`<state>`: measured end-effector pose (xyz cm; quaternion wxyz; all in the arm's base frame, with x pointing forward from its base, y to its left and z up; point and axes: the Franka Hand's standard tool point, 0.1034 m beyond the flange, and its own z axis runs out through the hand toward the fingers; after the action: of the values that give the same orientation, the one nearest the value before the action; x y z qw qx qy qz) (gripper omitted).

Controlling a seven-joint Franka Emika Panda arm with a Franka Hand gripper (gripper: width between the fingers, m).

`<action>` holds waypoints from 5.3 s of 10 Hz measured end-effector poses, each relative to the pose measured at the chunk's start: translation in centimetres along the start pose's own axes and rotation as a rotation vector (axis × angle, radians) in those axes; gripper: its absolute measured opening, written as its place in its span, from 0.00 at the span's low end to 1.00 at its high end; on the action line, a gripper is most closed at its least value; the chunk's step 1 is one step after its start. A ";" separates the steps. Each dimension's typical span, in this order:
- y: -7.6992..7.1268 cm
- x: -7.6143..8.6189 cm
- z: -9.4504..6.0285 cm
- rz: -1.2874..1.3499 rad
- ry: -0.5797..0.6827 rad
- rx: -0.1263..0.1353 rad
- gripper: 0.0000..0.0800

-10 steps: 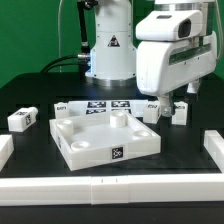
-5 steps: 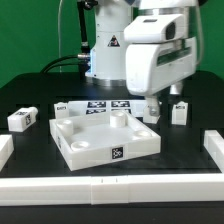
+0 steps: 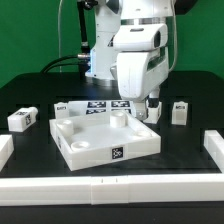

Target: Assemble one leg

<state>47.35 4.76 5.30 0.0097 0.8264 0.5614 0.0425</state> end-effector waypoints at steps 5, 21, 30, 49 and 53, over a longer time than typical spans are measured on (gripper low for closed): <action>0.2 -3.3 -0.6 -0.361 -0.052 0.004 0.81; -3.4 -12.9 3.4 -0.556 -0.099 0.155 0.81; -3.3 -12.6 3.4 -0.547 -0.098 0.148 0.10; -2.5 -0.3 4.3 -0.435 -0.053 0.072 0.08; -0.7 2.4 4.5 -0.409 -0.049 0.054 0.08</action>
Offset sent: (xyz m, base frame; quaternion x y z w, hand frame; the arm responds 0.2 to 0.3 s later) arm -0.0226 -0.0426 0.0128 0.0157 -0.0407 -0.3149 0.9481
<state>47.93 7.44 0.90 0.0099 0.6959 0.7180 0.0045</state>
